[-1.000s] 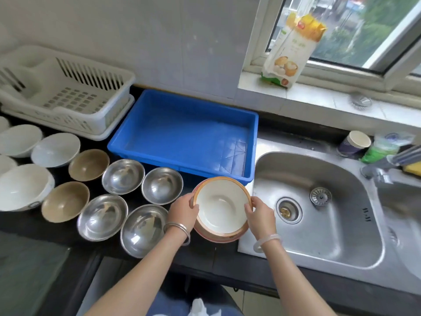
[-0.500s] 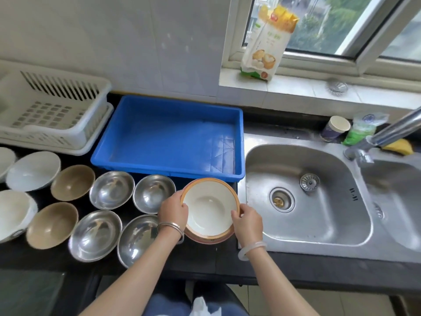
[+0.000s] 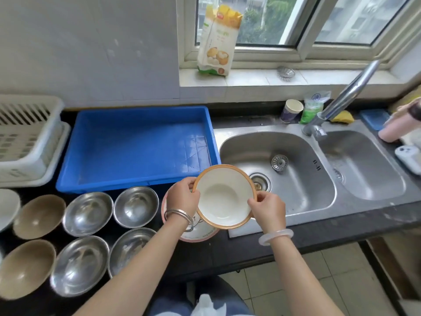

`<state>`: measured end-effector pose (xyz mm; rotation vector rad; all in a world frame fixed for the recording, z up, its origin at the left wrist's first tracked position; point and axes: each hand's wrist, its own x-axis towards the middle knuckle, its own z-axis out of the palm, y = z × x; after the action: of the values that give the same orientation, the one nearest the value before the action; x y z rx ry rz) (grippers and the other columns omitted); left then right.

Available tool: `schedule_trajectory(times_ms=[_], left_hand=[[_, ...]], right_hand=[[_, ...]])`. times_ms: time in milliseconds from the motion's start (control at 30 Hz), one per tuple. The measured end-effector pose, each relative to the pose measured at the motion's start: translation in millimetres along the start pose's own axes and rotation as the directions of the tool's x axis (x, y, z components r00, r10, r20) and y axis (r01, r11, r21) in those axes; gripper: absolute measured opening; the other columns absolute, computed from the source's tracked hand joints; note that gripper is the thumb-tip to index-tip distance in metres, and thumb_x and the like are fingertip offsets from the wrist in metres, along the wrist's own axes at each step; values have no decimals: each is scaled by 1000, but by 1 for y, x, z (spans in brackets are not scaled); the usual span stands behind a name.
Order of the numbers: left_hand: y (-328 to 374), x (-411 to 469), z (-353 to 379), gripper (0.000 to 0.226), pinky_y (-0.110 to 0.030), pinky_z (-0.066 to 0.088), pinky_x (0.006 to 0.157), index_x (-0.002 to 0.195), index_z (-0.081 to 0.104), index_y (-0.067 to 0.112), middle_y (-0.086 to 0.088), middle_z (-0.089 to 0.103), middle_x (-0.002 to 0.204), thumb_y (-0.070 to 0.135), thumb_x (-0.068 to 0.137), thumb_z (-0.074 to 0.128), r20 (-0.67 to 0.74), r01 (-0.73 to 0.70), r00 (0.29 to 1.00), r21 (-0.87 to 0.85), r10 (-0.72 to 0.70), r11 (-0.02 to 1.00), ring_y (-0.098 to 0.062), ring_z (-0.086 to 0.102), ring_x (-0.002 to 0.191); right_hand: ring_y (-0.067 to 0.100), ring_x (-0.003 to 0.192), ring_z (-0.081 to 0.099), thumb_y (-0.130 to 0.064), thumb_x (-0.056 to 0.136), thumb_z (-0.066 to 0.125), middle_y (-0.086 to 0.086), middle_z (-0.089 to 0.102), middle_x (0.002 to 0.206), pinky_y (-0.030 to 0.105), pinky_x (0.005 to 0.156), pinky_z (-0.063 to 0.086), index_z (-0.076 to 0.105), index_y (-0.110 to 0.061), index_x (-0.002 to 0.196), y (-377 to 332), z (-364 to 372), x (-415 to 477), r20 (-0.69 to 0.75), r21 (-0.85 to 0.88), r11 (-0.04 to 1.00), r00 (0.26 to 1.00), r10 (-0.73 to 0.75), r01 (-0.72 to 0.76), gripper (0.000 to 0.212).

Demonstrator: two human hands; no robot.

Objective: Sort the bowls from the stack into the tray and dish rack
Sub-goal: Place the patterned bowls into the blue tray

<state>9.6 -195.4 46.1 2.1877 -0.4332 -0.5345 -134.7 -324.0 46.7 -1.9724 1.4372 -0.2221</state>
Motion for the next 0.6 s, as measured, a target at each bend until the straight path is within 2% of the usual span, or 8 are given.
schedule_trajectory(times_ms=[67,200,300,400,500,600], left_hand=[[8,-1,12,27,-14,39,58,104,68,13,-3,72,98,4,82,55,60,-22,998,-25,23,999,-11,57,79],[17,-5,43,25,-20,43,61,104,68,13,-4,72,99,5,83,57,174,-18,984,-29,23,999,-13,57,78],[19,-9,65,27,-21,44,66,107,66,13,-3,72,101,5,83,58,237,-3,971,-12,6,1000,-13,57,80],[19,-12,82,28,-26,52,73,106,67,13,-5,72,101,4,81,58,267,17,964,-8,-15,1000,-18,63,86],[17,-14,93,27,-24,48,74,105,67,11,-6,72,102,4,81,58,293,-1,956,36,-10,999,-21,65,92],[13,-14,100,25,-24,47,74,105,67,12,-6,72,103,5,82,59,312,-3,950,74,-21,997,-22,65,93]], right_hand=[[31,59,48,-10,76,54,25,67,71,29,55,36,65,4,71,10,-13,2,-17,-5,999,999,46,-47,19],[24,58,44,-9,76,56,28,66,72,28,53,35,64,8,72,35,-30,1,-57,-34,989,988,140,-143,19],[23,58,44,-9,77,56,27,63,67,31,53,42,65,8,76,55,-38,1,-60,-32,977,976,207,-209,19],[21,58,48,-9,79,57,24,69,76,27,54,45,68,5,77,73,-42,3,-60,-24,973,972,228,-230,18],[30,60,57,-8,79,57,23,70,79,36,65,56,68,6,78,85,-40,6,-52,-13,970,969,242,-243,17],[28,62,60,-8,80,59,21,71,78,42,72,57,69,4,77,94,-34,10,-37,4,966,965,260,-260,16]])
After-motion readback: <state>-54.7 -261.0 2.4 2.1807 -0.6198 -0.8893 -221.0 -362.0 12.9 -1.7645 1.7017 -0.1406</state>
